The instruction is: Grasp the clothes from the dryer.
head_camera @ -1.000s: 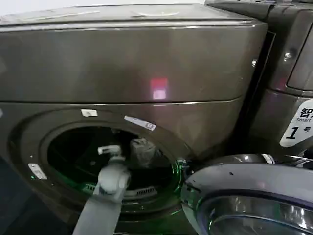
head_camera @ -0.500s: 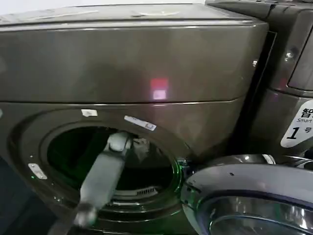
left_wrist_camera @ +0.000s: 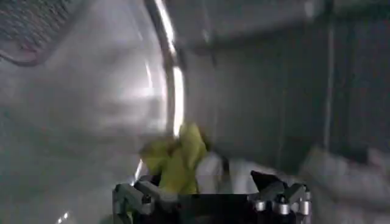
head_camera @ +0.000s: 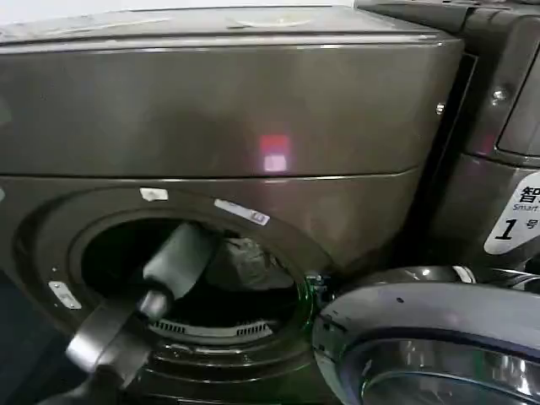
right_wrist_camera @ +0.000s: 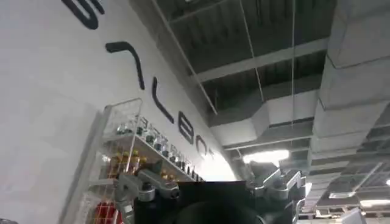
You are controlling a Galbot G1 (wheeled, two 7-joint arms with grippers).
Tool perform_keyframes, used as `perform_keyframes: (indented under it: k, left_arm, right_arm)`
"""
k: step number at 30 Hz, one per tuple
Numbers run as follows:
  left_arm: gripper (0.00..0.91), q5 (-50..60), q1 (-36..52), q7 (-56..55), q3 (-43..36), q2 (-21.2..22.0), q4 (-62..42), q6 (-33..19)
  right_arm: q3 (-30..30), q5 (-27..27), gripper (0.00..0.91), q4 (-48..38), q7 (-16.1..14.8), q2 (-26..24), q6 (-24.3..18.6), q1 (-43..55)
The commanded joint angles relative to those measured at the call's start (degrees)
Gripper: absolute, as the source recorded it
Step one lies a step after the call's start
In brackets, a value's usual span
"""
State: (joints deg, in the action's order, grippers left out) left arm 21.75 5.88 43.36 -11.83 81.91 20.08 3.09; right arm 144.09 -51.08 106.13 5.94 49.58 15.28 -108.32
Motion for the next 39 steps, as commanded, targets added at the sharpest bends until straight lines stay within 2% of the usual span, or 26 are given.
perform_keyframes:
  k: [1, 12, 17, 24, 32, 39]
  left_arm:
    - [0.907, 13.86, 5.74, 6.37, -6.74, 1.5, -9.9, -0.83]
    - [0.907, 16.35, 5.09, 2.7, -8.06, 3.57, -10.68, 1.49]
    - [0.907, 8.57, 4.04, 0.07, -7.77, 4.12, -9.09, -0.3]
    - [0.907, 3.68, 1.32, -1.82, -7.16, 5.44, -7.85, -2.28]
    - [0.907, 3.29, -0.17, -2.31, -6.26, 7.67, -8.68, -2.18]
    - [0.907, 3.28, -1.92, -2.43, -6.3, 7.35, -10.31, -2.29]
  right_arm:
    - [-0.85, 0.0, 0.907, 1.13, 0.12, 0.32, 0.11, 0.6]
    - [-1.74, 0.17, 0.907, 1.55, 0.25, 0.41, 0.2, 1.15]
    - [-1.86, 0.21, 0.907, 1.91, 0.21, 0.71, 0.17, 1.1]
    - [-2.88, 0.64, 0.907, 2.3, 0.17, 1.02, 0.09, 1.89]
    - [-3.6, 1.37, 0.907, 2.26, 0.06, 1.3, -0.09, 2.6]
    - [-3.64, 1.49, 0.907, 2.07, 0.08, 1.11, -0.17, 2.65]
